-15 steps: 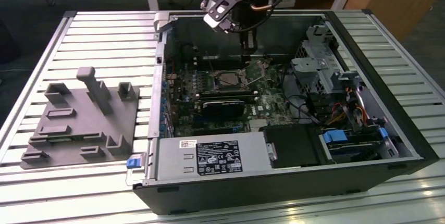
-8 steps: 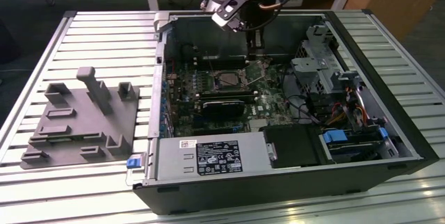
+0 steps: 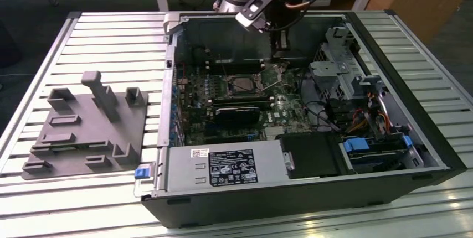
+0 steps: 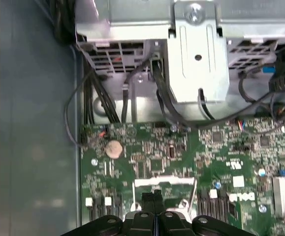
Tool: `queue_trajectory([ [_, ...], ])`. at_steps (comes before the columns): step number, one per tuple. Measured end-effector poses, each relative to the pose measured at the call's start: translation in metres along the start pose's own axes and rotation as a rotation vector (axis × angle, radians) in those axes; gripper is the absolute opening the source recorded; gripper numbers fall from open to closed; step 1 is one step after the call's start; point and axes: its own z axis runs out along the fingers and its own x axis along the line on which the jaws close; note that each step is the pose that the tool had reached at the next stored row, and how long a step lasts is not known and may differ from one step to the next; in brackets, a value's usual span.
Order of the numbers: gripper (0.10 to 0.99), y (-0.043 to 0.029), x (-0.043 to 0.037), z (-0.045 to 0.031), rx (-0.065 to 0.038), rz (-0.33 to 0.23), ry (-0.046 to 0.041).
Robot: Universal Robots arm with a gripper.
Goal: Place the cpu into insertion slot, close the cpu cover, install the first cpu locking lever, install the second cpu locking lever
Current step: 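Close the cpu cover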
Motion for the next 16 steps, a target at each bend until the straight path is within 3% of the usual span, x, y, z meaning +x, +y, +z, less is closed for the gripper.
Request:
queue_trajectory([
  [6, 0.106, 0.0131, 0.0020, 0.0021, 0.000, 0.001, -0.0014],
  [16, 0.106, 0.0233, 0.0027, 0.0084, 0.000, 0.016, -0.0027],
])
